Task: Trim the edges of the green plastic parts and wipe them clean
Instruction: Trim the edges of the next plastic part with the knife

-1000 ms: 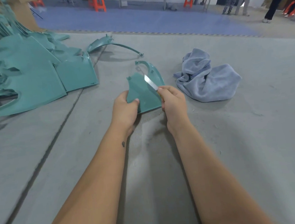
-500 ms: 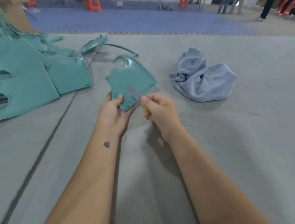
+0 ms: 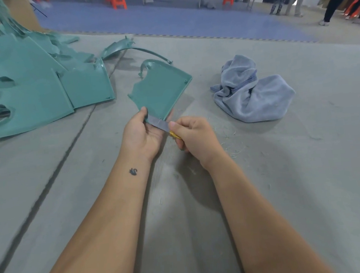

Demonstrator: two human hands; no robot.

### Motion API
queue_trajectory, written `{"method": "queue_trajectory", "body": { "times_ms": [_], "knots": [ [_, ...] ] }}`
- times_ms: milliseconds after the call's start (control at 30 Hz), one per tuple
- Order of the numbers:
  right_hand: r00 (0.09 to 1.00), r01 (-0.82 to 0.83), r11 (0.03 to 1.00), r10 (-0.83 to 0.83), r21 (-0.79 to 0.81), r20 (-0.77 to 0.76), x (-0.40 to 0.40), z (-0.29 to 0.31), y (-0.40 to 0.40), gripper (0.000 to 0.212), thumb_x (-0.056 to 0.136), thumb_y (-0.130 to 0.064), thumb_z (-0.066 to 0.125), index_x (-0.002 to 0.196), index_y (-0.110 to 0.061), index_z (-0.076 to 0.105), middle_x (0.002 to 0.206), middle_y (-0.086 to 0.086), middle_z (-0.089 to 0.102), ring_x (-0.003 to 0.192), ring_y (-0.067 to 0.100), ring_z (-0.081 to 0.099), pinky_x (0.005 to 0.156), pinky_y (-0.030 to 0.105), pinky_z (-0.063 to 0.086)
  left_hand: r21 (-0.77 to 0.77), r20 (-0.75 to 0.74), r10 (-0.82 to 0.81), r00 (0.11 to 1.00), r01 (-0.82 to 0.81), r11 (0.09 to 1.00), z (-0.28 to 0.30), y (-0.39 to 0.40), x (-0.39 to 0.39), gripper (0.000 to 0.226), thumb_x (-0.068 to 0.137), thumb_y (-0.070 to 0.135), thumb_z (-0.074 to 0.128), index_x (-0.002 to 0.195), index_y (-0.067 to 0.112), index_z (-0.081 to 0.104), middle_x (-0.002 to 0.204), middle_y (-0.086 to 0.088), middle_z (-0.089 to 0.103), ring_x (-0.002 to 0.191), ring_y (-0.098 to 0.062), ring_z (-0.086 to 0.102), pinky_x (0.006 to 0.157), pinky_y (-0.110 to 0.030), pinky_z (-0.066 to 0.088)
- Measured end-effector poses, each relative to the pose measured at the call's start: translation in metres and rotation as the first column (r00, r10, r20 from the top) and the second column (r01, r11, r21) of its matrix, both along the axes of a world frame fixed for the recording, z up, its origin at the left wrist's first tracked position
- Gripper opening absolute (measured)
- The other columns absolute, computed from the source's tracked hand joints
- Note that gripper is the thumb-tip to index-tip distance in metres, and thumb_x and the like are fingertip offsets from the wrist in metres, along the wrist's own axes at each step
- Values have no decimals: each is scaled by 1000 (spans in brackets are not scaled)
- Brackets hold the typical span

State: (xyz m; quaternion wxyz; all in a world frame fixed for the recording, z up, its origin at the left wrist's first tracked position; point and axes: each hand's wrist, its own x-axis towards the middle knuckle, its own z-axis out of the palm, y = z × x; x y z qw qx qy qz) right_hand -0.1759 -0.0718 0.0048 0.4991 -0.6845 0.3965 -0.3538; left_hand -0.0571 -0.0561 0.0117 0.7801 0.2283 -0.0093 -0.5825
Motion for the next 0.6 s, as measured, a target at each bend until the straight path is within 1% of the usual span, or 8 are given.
{"method": "queue_trajectory", "body": {
  "times_ms": [133,167,233,300,333,467,533,600],
  "knots": [
    [998,47,999,-47,-11,30,2,-4,-3,37,98,-19,55,60,-19,54,45,-5,46,43,6,37,49,21,33,10,0,-17,1000,17,1000,1,0,1,32,106,16,30,108,-2,57,127,-20,61,115,-33,60,84,-44,52],
    [996,69,998,-69,3,55,2,-4,-4,36,98,-19,55,62,-18,55,45,-6,45,43,5,36,48,20,32,15,15,-19,1000,19,1000,1,0,2,32,106,16,30,113,-2,56,131,-22,58,117,-34,59,86,-46,52],
    [987,111,993,-114,34,109,1,-5,-8,34,98,-19,55,64,-18,56,46,-6,45,43,4,35,47,18,30,22,52,-21,998,20,1000,0,0,3,31,106,14,28,120,0,53,126,-21,61,120,-34,57,78,-45,57],
    [976,151,986,-159,65,146,0,-6,-10,33,98,-20,56,66,-18,57,46,-9,44,43,4,34,45,16,30,11,80,-12,997,11,1000,-2,1,4,30,106,11,27,112,2,55,113,-13,67,111,-28,61,64,-41,59],
    [968,176,981,-187,81,166,-1,-6,-11,33,98,-20,55,66,-19,57,45,-10,43,42,4,34,44,15,29,8,101,-9,995,9,1000,-2,1,4,30,106,10,26,108,3,56,108,-10,68,104,-24,63,62,-40,60],
    [881,276,926,-351,259,317,-3,-2,-17,32,100,-21,53,69,-16,55,47,-7,42,38,4,30,38,17,25,34,173,-11,985,5,999,-3,5,7,29,105,8,28,105,10,57,99,-9,71,83,-26,70,59,-39,61],
    [831,272,901,-397,339,389,-5,0,-18,31,101,-20,51,71,-14,55,47,-6,42,37,4,29,36,16,24,30,185,-8,983,2,1000,-4,6,8,30,105,8,28,105,12,58,96,-10,71,82,-27,70,60,-39,61],
    [823,242,905,-382,349,421,-7,0,-17,30,101,-20,52,71,-14,55,47,-6,42,37,4,29,36,16,24,-1,162,11,987,-11,1000,-4,6,9,30,105,7,28,105,11,58,92,-9,73,80,-26,71,62,-39,61]
  ]
}}
